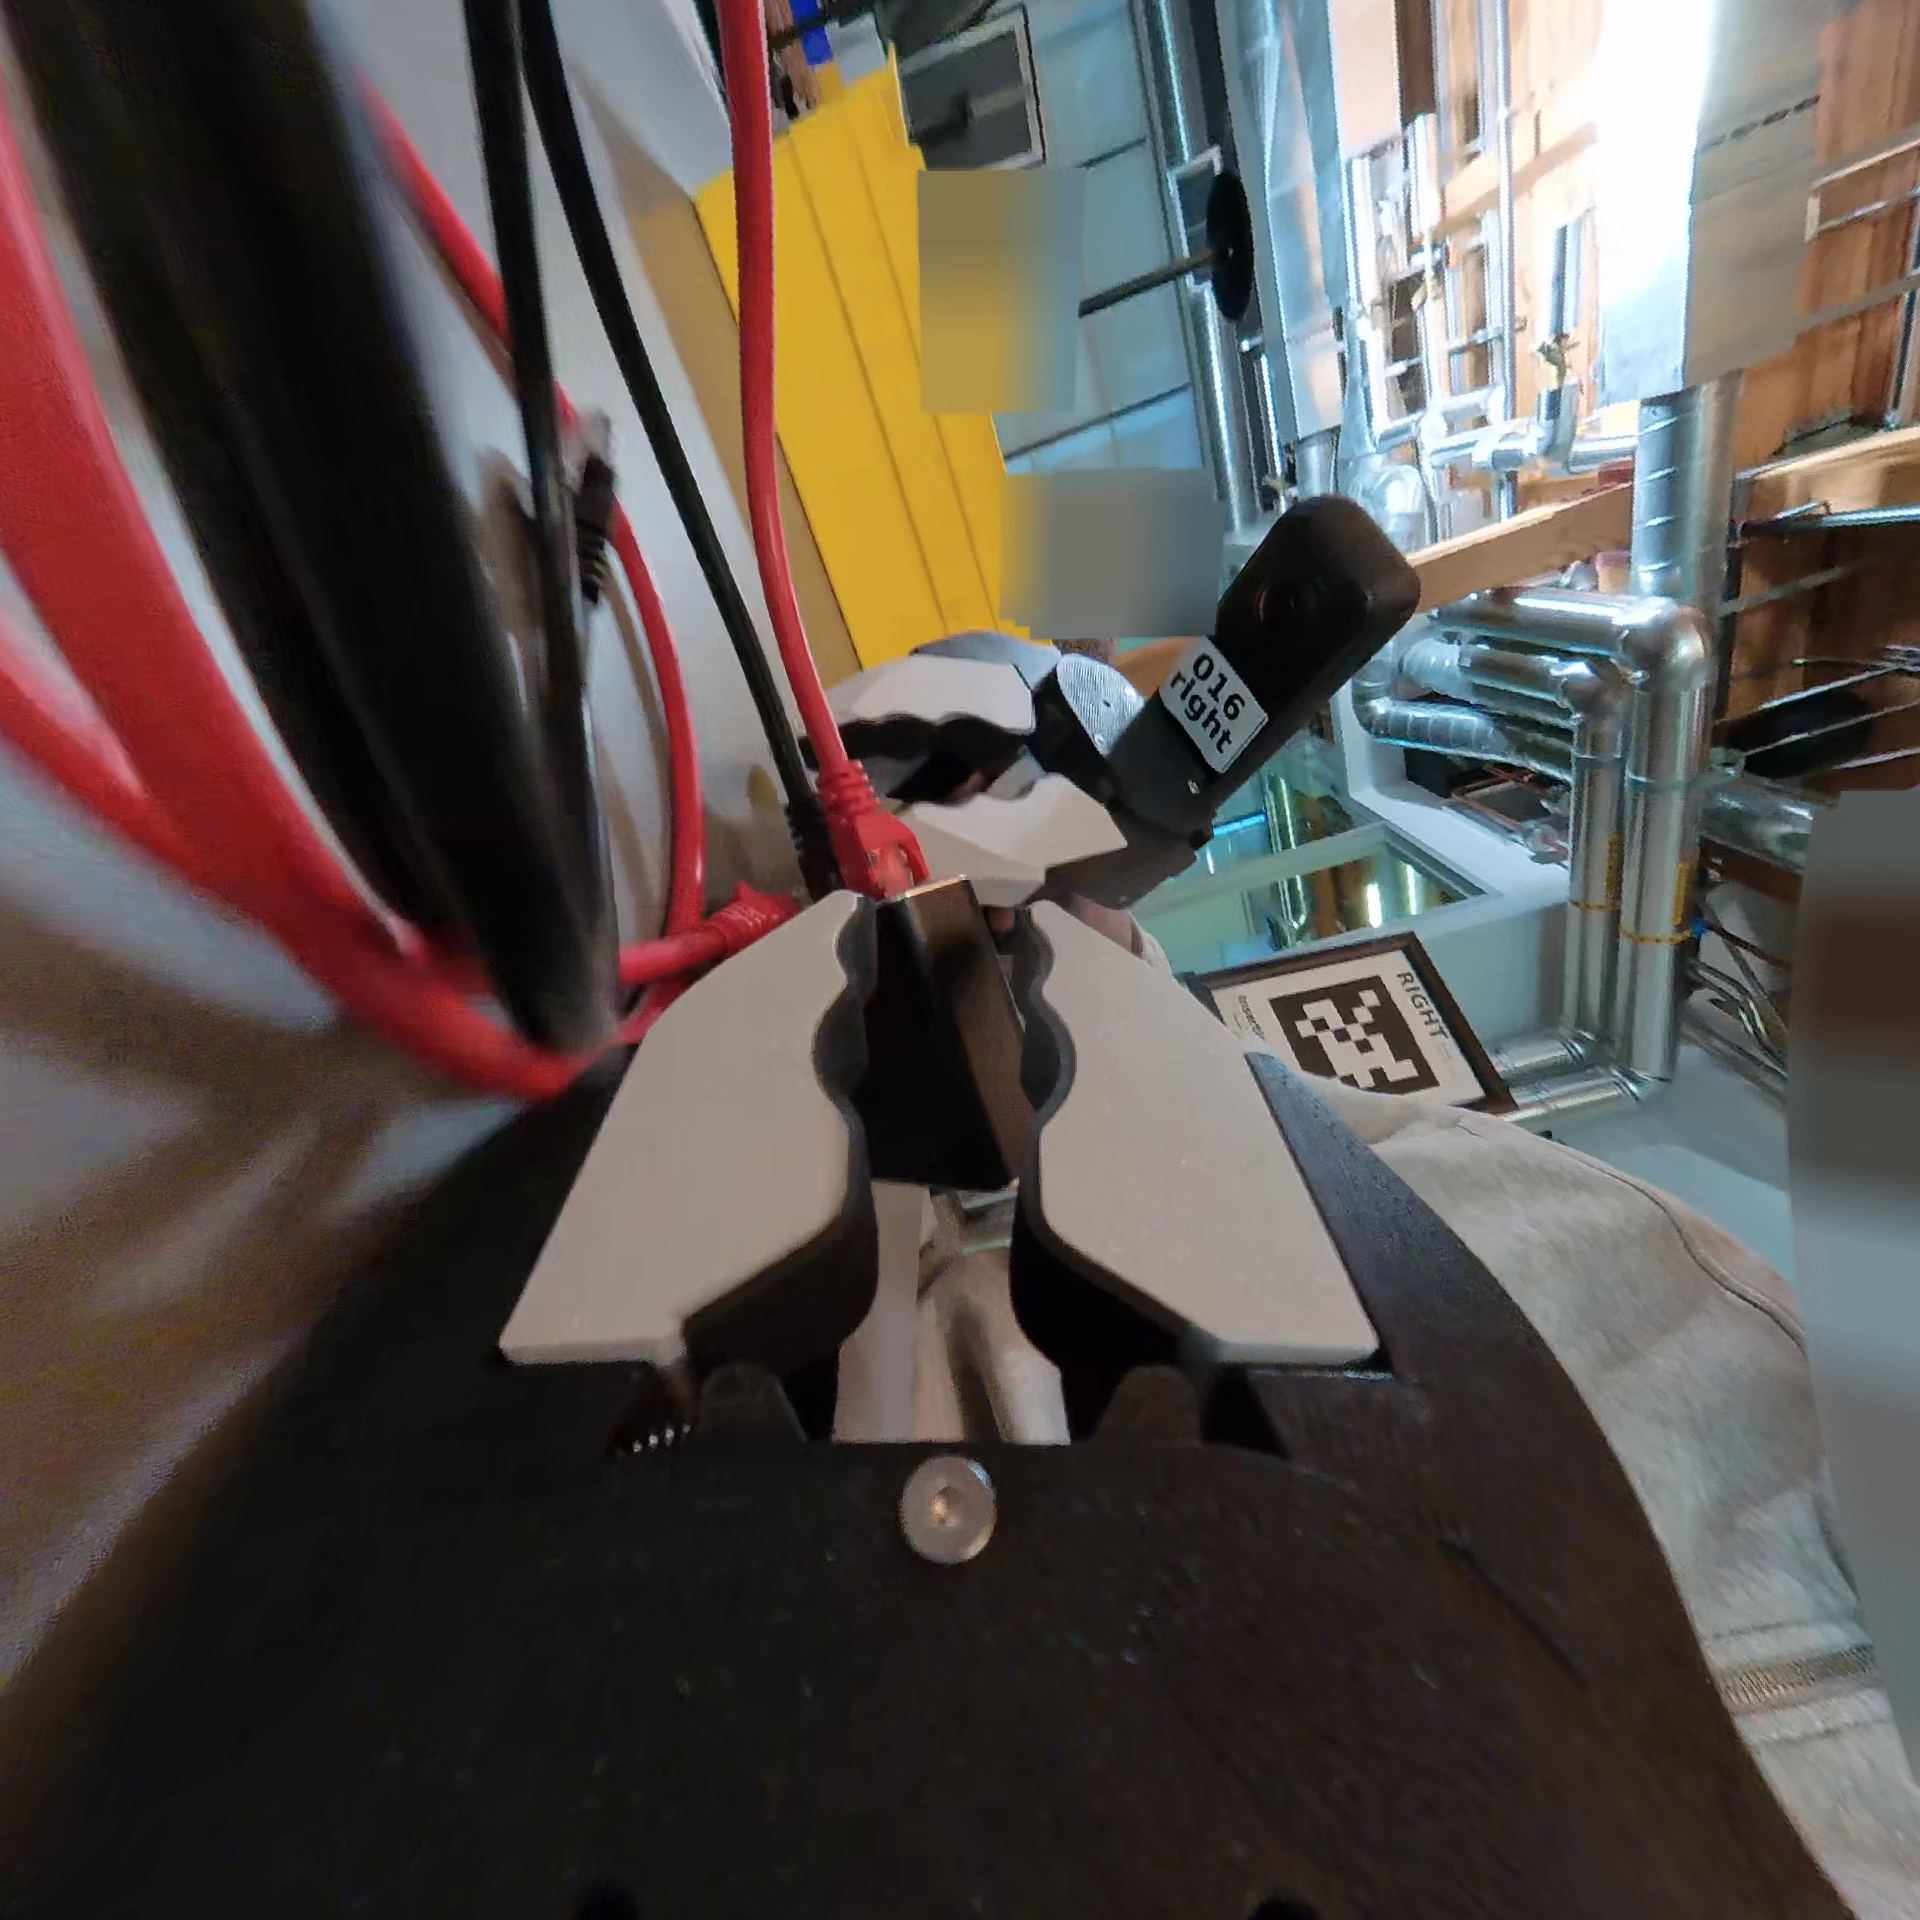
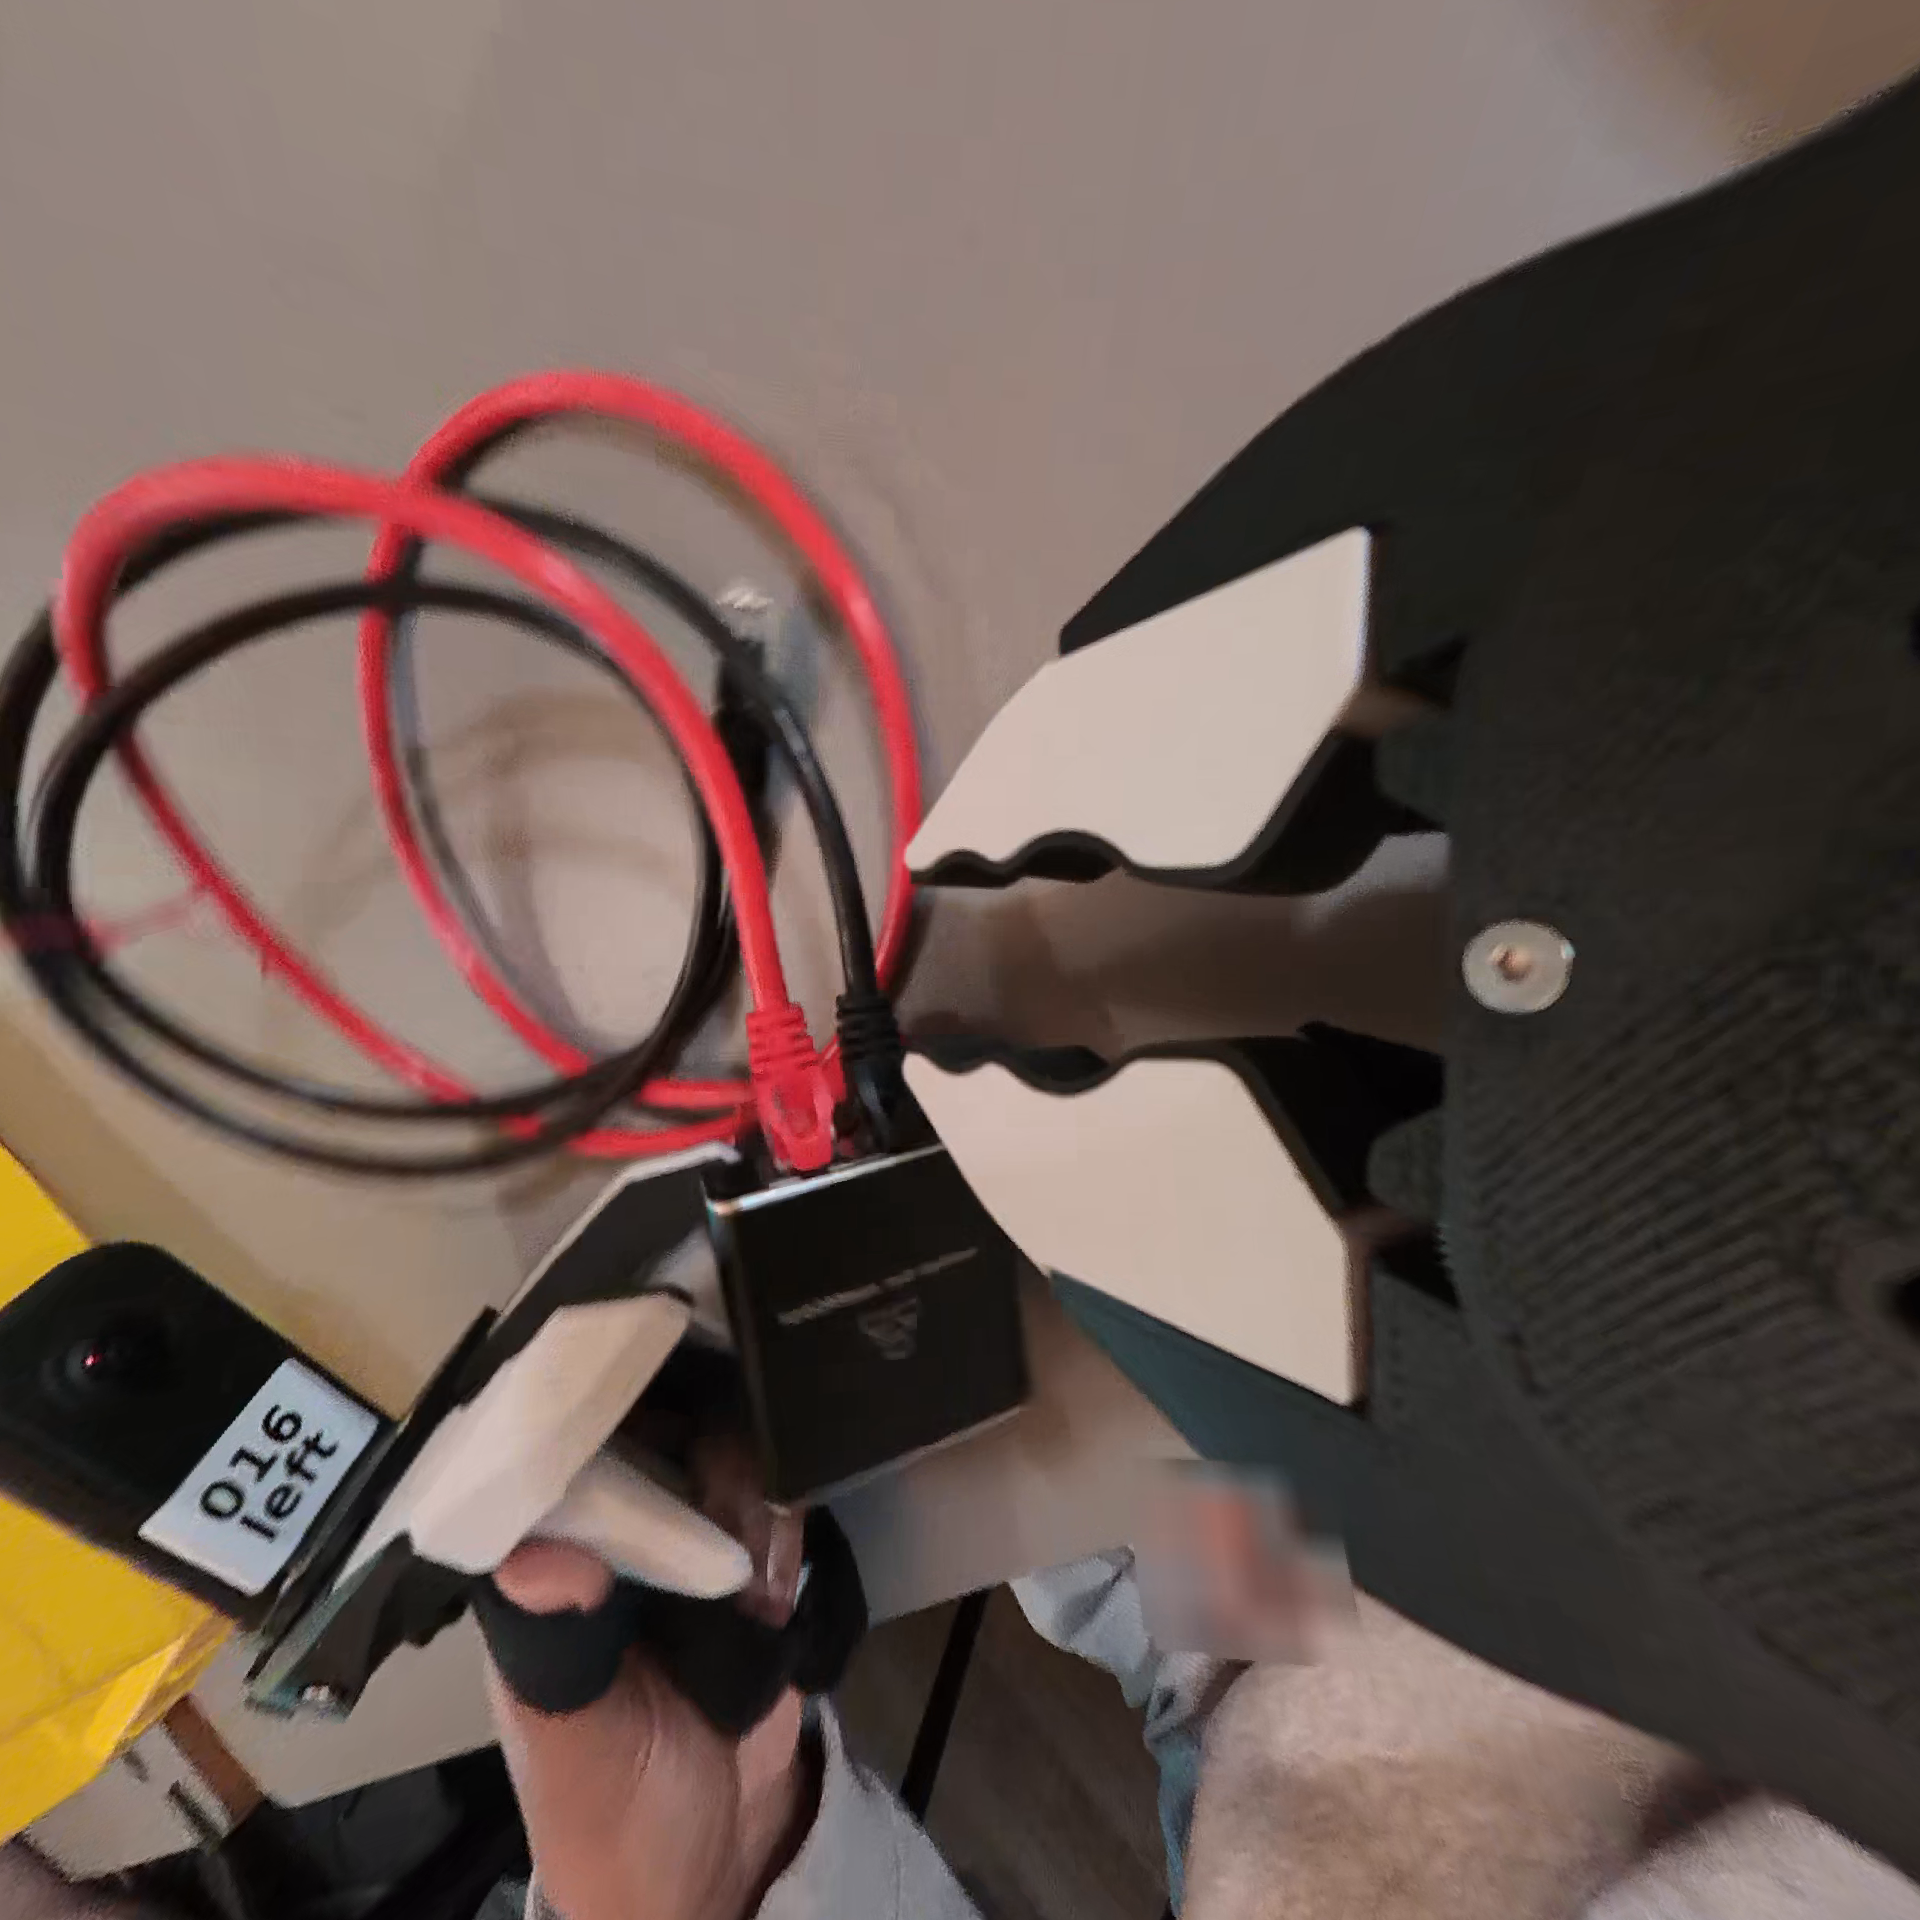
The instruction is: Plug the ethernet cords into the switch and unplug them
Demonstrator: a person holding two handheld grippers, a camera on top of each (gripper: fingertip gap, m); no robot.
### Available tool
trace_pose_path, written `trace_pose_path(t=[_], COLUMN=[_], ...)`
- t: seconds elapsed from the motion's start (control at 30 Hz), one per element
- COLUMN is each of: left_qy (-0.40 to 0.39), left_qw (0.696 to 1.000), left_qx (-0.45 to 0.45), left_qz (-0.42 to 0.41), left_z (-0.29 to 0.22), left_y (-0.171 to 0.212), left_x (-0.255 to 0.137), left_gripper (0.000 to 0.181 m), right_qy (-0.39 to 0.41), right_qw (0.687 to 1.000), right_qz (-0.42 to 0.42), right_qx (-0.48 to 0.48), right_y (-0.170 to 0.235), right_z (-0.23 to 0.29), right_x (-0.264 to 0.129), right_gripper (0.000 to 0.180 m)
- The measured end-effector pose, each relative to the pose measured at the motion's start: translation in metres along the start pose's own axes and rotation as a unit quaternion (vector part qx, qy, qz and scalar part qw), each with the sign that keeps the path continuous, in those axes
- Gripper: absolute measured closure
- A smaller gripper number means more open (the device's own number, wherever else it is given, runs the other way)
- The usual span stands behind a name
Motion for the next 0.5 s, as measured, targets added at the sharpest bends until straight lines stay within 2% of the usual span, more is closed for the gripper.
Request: trace_pose_path(t=[0.1,0.27,0.33,0.4,0.5], left_qy=[-0.002,-0.017,-0.016,-0.005,-0.005], left_qw=[0.999,1.000,1.000,1.000,1.000], left_qx=[-0.002,-0.001,-0.004,0.002,0.003], left_qz=[0.034,0.022,0.011,-0.001,-0.014], left_z=[0.000,0.003,0.003,0.000,0.000], left_y=[0.009,0.007,0.004,0.002,-0.001], left_x=[0.008,0.007,0.005,0.003,0.000], left_gripper=[0.162,0.169,0.166,0.174,0.176], right_qy=[0.016,0.010,0.007,-0.009,-0.042], right_qw=[1.000,1.000,1.000,0.999,0.998], right_qz=[-0.012,-0.015,-0.025,-0.040,-0.054], right_qx=[-0.009,-0.004,0.004,0.013,0.019], right_y=[-0.004,-0.005,-0.007,-0.011,-0.016], right_z=[-0.003,-0.004,-0.006,-0.002,0.014], right_x=[-0.002,-0.003,-0.006,-0.011,-0.015], right_gripper=[0.155,0.156,0.145,0.140,0.132])
Point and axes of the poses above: each gripper's, where its closed fingertips meet, x out along the fingers, y out of its underside, z = x × y across the jaws, the point moved 1 cm from there along -x, back along the fingers, and after that the axes turned 9 degrees about z, right-handed, at the moved point
